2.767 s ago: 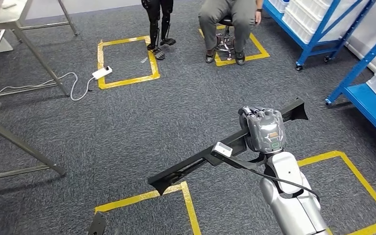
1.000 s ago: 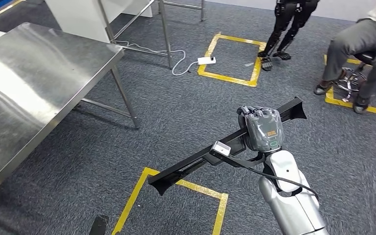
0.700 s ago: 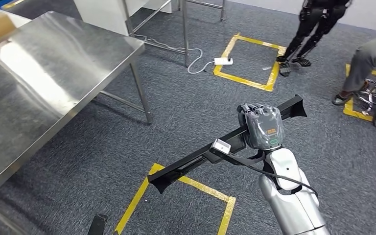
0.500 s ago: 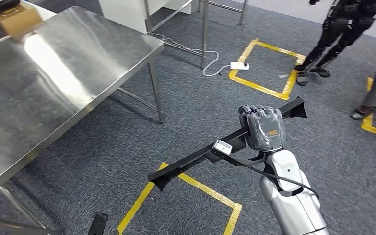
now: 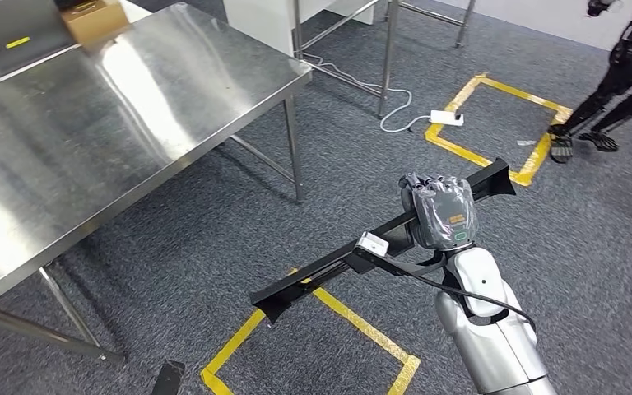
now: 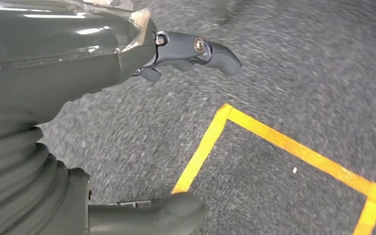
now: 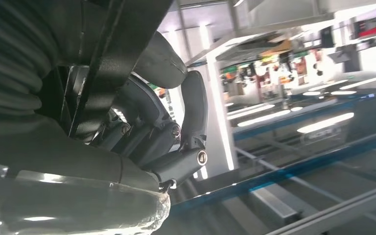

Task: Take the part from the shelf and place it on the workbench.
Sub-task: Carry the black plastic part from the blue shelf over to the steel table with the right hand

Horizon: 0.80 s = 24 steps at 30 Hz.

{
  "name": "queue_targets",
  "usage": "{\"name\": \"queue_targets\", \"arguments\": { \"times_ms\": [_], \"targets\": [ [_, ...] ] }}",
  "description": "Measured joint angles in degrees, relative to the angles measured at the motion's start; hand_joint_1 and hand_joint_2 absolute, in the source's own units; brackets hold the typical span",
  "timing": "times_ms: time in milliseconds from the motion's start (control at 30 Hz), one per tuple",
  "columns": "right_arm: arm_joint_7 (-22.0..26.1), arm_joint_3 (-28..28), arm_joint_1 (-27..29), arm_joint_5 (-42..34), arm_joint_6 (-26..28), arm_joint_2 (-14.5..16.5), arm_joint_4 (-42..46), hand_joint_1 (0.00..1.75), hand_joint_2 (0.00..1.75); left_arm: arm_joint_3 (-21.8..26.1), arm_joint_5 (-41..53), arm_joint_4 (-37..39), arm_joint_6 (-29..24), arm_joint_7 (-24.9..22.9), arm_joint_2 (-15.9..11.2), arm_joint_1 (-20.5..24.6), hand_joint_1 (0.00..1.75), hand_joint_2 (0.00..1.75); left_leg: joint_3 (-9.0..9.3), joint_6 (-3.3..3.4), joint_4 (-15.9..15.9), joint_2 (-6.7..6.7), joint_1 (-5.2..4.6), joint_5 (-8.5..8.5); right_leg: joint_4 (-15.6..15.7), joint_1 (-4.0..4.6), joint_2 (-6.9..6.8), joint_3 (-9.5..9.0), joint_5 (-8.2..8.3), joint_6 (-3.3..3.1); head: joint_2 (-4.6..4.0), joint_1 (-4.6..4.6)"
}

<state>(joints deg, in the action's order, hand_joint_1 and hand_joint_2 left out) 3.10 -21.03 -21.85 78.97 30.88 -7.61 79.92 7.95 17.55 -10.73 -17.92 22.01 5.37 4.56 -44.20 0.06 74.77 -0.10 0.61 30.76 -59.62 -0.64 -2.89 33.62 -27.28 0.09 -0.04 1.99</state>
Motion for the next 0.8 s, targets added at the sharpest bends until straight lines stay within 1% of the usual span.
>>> {"name": "queue_targets", "arguments": {
  "times_ms": [33, 67, 100, 133, 167, 200, 233, 267, 300, 333, 367, 400, 433, 467, 500, 533, 567, 600, 633, 667, 700, 733, 767, 800],
  "targets": [
    [0.01, -0.02, -0.03, 0.00, 0.00, 0.03, -0.01, 1.75, 1.75, 0.01, 0.00, 0.00, -0.01, 0.00, -0.02, 0.00, 0.00, 1.75, 1.61, 0.47, -2.95, 0.29, -0.20, -1.69, 0.00, 0.20, -0.66, -0.12, -0.08, -0.10, 0.00, 0.00],
    [0.01, -0.02, -0.09, 0.00, 0.00, 0.05, -0.01, 1.75, 1.75, 0.01, 0.01, 0.00, -0.02, 0.00, -0.05, 0.03, 0.00, 1.75, 3.94, 1.16, -7.16, 1.29, -0.61, -3.55, 0.04, 0.36, -1.29, -0.29, -0.17, -0.23, 0.00, -0.01],
    [0.01, -0.02, -0.15, 0.00, 0.00, 0.07, -0.01, 1.75, 1.75, 0.01, 0.01, 0.00, -0.03, 0.00, -0.13, 0.10, 0.00, 1.75, 6.05, 1.85, -10.94, 2.63, -1.09, -4.76, 0.07, 0.59, -1.90, -0.44, -0.27, -0.31, 0.00, -0.05],
    [0.01, -0.02, -0.23, 0.00, -0.01, 0.06, -0.01, 1.75, 1.75, 0.00, 0.05, -0.01, -0.05, 0.01, -0.20, 0.20, 0.00, 1.75, 7.53, 2.45, -13.74, 3.71, -1.60, -5.45, 0.15, 0.68, -2.53, -0.55, -0.36, -0.32, 0.00, -0.05],
    [0.01, -0.03, -0.27, 0.00, -0.01, 0.07, -0.02, 1.75, 1.75, -0.01, 0.09, -0.01, -0.07, 0.02, -0.25, 0.29, 0.00, 1.75, 8.18, 2.89, -15.13, 4.40, -2.00, -5.54, 0.26, 0.71, -3.15, -0.63, -0.41, -0.28, 0.00, -0.07],
    [0.01, -0.04, -0.31, 0.00, -0.02, 0.10, -0.02, 1.75, 1.75, -0.01, 0.12, -0.02, -0.07, 0.01, -0.31, 0.34, 0.00, 1.75, 8.19, 3.12, -15.47, 4.22, -2.22, -5.41, 0.42, 0.75, -3.81, -0.71, -0.43, -0.19, 0.00, -0.06],
    [0.01, -0.07, -0.36, 0.00, -0.02, 0.17, -0.02, 1.75, 1.75, -0.02, 0.16, -0.02, -0.07, -0.01, -0.31, 0.33, 0.00, 1.75, 8.33, 3.37, -15.95, 3.48, -2.29, -5.64, 0.68, 0.78, -4.42, -0.93, -0.43, -0.06, 0.00, -0.03],
    [0.01, -0.08, -0.42, 0.00, -0.03, 0.21, -0.04, 1.75, 1.75, -0.01, 0.21, -0.02, -0.05, -0.05, -0.29, 0.28, 0.00, 1.75, 8.71, 3.51, -16.63, 2.80, -2.11, -6.05, 0.65, 0.84, -4.08, -0.97, -0.52, 0.09, 0.00, -0.09],
    [0.02, -0.07, -0.53, -0.01, -0.04, 0.20, -0.07, 1.75, 1.75, 0.01, 0.26, -0.02, -0.02, -0.09, -0.27, 0.28, 0.00, 1.75, 9.16, 3.72, -17.40, 2.14, -1.85, -6.53, 0.02, 0.87, -2.85, -0.79, -0.90, 0.20, 0.00, -0.11],
    [0.03, -0.02, -0.68, -0.02, -0.07, 0.11, -0.11, 1.75, 1.75, 0.03, 0.34, -0.02, 0.06, -0.14, -0.24, 0.35, 0.00, 1.75, 9.58, 3.86, -18.12, 1.45, -1.52, -6.99, -1.72, 0.84, -1.15, -0.06, -1.74, 0.25, 0.00, -0.20],
    [0.03, 0.09, -0.82, -0.04, -0.13, -0.09, -0.20, 1.75, 1.75, 0.05, 0.43, -0.02, 0.17, -0.18, -0.18, 0.45, 0.00, 1.75, 9.82, 3.90, -18.54, 0.73, -1.21, -7.32, -4.85, 0.64, 0.77, 1.41, -3.08, 0.22, 0.00, -0.29],
    [0.03, 0.23, -0.96, -0.09, -0.23, -0.32, -0.33, 1.75, 1.75, 0.08, 0.49, -0.02, 0.26, -0.22, -0.12, 0.57, 0.00, 1.75, 9.84, 3.98, -18.65, -0.07, -1.08, -7.43, -8.68, 0.43, 1.93, 3.22, -4.60, 0.22, 0.00, -0.32],
    [0.03, 0.41, -1.13, -0.20, -0.43, -0.56, -0.52, 1.75, 1.75, 0.09, 0.53, -0.02, 0.34, -0.28, -0.04, 0.61, 0.00, 1.75, 9.82, 3.94, -18.63, -0.95, -0.97, -7.46, -12.37, 0.21, 2.39, 5.10, -5.84, 0.39, 0.00, -0.38],
    [0.03, 0.62, -1.34, -0.33, -0.66, -0.82, -0.75, 1.75, 1.75, 0.10, 0.56, -0.02, 0.38, -0.35, 0.05, 0.58, 0.00, 1.75, 9.84, 3.86, -18.58, -1.86, -0.86, -7.47, -14.58, -0.01, 2.53, 6.36, -6.31, 0.79, 0.00, -0.37],
    [0.06, 0.82, -1.63, -0.49, -0.88, -1.04, -0.98, 1.75, 1.75, 0.11, 0.58, -0.02, 0.38, -0.41, 0.12, 0.52, 0.00, 1.75, 9.85, 3.72, -18.50, -2.74, -0.71, -7.47, -14.56, -0.25, 2.60, 6.57, -5.78, 1.41, 0.00, -0.37],
    [0.12, 1.01, -2.00, -0.62, -1.05, -1.22, -1.19, 1.75, 1.75, 0.12, 0.60, -0.02, 0.38, -0.46, 0.16, 0.48, 0.00, 1.75, 9.86, 3.46, -18.32, -3.63, -0.49, -7.40, -12.08, -0.54, 2.80, 5.59, -4.28, 2.22, 0.00, -0.37],
    [0.17, 1.17, -2.40, -0.70, -1.11, -1.41, -1.38, 1.75, 1.75, 0.14, 0.62, -0.02, 0.38, -0.48, 0.19, 0.46, 0.00, 1.75, 9.80, 3.10, -17.99, -4.49, -0.26, -7.24, -7.98, -0.93, 3.41, 3.78, -2.31, 3.06, 0.00, -0.38],
    [0.22, 1.27, -2.81, -0.76, -1.15, -1.55, -1.56, 1.75, 1.75, 0.15, 0.62, -0.02, 0.38, -0.49, 0.16, 0.46, 0.00, 1.75, 9.58, 2.62, -17.47, -5.26, -0.15, -6.99, -4.14, -1.24, 4.48, 2.06, -0.81, 3.64, 0.00, -0.45],
    [0.28, 1.33, -3.18, -0.80, -1.18, -1.66, -1.73, 1.75, 1.75, 0.16, 0.63, -0.02, 0.38, -0.49, 0.13, 0.45, 0.00, 1.75, 9.21, 2.14, -16.89, -5.89, -0.09, -6.73, -1.25, -1.46, 5.25, 0.75, 0.25, 3.77, 0.00, -0.51],
    [0.32, 1.35, -3.42, -0.82, -1.22, -1.71, -1.88, 1.75, 1.75, 0.16, 0.63, -0.02, 0.37, -0.51, 0.09, 0.41, 0.00, 1.75, 8.78, 1.71, -16.47, -6.44, -0.08, -6.61, 0.11, -1.51, 5.79, 0.17, 0.62, 3.56, 0.00, -0.50],
    [0.35, 1.33, -3.61, -0.84, -1.27, -1.69, -2.02, 1.75, 1.75, 0.16, 0.67, -0.01, 0.38, -0.53, 0.05, 0.33, 0.00, 1.75, 8.36, 1.35, -16.26, -6.89, -0.08, -6.61, 0.21, -1.35, 5.78, 0.16, 0.53, 3.09, 0.00, -0.49],
    [0.38, 1.32, -3.80, -0.84, -1.32, -1.68, -2.13, 1.75, 1.75, 0.16, 0.77, 0.00, 0.38, -0.58, 0.03, 0.19, 0.00, 1.75, 8.06, 1.12, -16.22, -7.30, 0.01, -6.71, 0.20, -1.26, 5.17, 0.19, 0.63, 2.60, 0.00, -0.44],
    [0.37, 1.32, -4.08, -0.84, -1.40, -1.67, -2.28, 1.75, 1.75, 0.16, 0.89, 0.01, 0.40, -0.66, -0.02, 0.05, 0.00, 1.75, 7.87, 0.90, -16.15, -7.32, 0.11, -6.71, 0.19, -1.26, 4.68, 0.20, 0.69, 2.24, 0.00, -0.40],
    [0.42, 1.32, -4.55, -0.85, -1.61, -1.67, -2.48, 1.75, 1.75, 0.16, 1.10, 0.01, 0.42, -0.73, -0.03, -0.05, 0.00, 1.75, 7.47, 0.69, -15.44, -6.31, 0.10, -6.28, 0.22, -1.32, 4.17, 0.15, 0.75, 1.85, 0.00, -0.28]
  ]
}}
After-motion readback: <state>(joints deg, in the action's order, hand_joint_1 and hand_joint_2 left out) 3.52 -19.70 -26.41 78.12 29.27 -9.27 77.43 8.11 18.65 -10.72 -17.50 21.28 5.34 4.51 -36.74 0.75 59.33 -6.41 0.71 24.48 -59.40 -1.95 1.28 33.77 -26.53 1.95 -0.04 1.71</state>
